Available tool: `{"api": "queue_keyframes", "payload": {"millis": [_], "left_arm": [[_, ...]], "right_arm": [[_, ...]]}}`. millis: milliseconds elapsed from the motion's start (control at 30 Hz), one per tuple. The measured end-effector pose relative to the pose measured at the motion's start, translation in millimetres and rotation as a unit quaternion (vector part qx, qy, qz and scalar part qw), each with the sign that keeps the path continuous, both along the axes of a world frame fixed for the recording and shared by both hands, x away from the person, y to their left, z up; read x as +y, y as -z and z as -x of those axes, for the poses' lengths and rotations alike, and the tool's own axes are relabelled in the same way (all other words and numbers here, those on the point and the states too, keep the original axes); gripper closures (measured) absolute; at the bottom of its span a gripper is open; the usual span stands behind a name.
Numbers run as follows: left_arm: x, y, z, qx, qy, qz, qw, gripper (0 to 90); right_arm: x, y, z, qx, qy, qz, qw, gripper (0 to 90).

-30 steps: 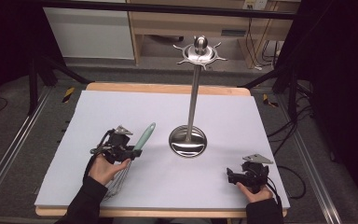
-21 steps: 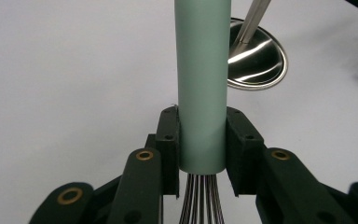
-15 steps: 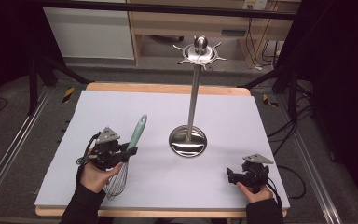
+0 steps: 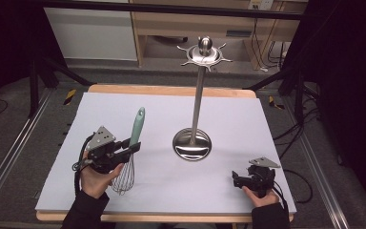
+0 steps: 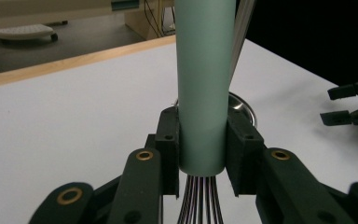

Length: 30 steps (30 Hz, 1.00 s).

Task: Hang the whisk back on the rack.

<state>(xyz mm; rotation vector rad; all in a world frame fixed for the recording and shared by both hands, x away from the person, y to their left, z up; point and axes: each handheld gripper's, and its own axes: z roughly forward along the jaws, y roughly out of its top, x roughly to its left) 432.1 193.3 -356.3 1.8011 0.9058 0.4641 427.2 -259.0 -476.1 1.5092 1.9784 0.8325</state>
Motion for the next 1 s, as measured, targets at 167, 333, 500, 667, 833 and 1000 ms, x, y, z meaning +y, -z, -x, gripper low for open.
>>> {"api": "queue_keyframes", "payload": {"millis": [167,333,500,667,833,1000], "left_arm": [[0.2,-8.4,-1.2,-0.013,0.002,0.011,0.9999,68.7],[-1.1,-14.3,-6.0,-0.023,0.001,0.027,0.9994,68.7],[-4.7,-20.6,-9.9,-0.034,0.005,0.033,0.9989,68.7],[-8.1,-28.0,-13.2,-0.044,0.011,0.043,0.9980,68.7],[-13.8,-35.6,-16.7,-0.051,0.015,0.047,0.9975,68.7],[-18.5,-42.2,-19.4,-0.059,0.021,0.055,0.9965,68.7]], "right_arm": [[0.8,-0.2,0.2,-0.001,0.002,-0.002,1.0000,6.9],[1.0,0.0,0.0,-0.001,0.001,0.000,1.0000,6.9],[1.1,-0.2,-0.1,-0.002,0.001,0.000,1.0000,7.0],[1.4,-0.2,-0.3,-0.002,0.000,0.001,1.0000,7.0],[1.7,-0.4,-0.5,-0.002,-0.001,0.000,1.0000,7.1],[1.9,-0.5,-0.6,-0.003,-0.002,0.001,1.0000,7.1]]}}
